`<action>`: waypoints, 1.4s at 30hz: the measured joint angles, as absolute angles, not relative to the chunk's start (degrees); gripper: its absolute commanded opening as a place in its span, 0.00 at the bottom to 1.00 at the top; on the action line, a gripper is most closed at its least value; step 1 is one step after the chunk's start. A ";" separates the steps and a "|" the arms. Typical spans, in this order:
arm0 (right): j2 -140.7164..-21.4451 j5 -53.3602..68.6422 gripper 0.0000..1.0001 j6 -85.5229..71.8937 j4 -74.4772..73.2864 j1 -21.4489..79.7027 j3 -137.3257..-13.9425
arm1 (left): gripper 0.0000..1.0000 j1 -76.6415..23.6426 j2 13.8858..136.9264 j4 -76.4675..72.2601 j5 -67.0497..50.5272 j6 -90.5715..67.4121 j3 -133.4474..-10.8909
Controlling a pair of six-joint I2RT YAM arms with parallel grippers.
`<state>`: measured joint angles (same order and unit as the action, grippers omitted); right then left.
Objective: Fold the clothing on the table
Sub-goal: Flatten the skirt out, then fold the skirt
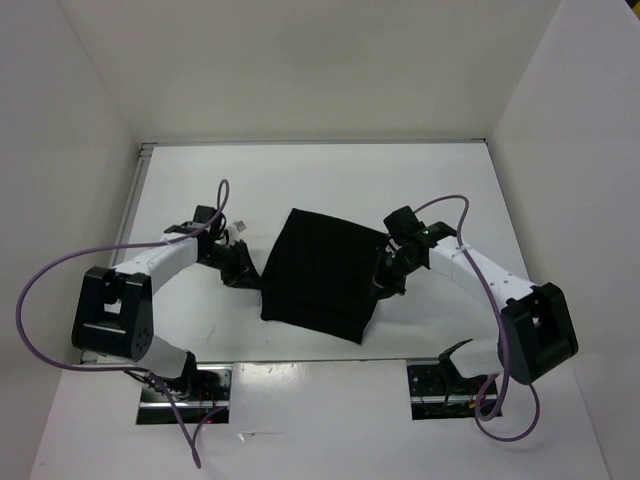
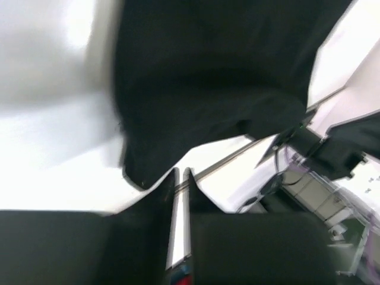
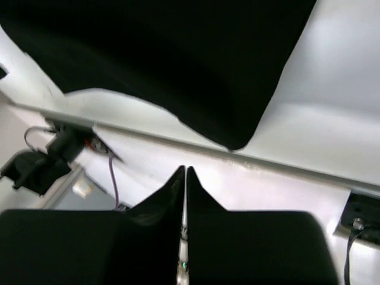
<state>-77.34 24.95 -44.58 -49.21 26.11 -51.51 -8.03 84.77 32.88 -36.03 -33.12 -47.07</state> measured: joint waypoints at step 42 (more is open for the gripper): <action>-90.48 10.55 0.33 -39.11 -38.94 15.25 -68.14 | 0.35 -11.40 85.25 22.24 -26.89 -38.00 -61.45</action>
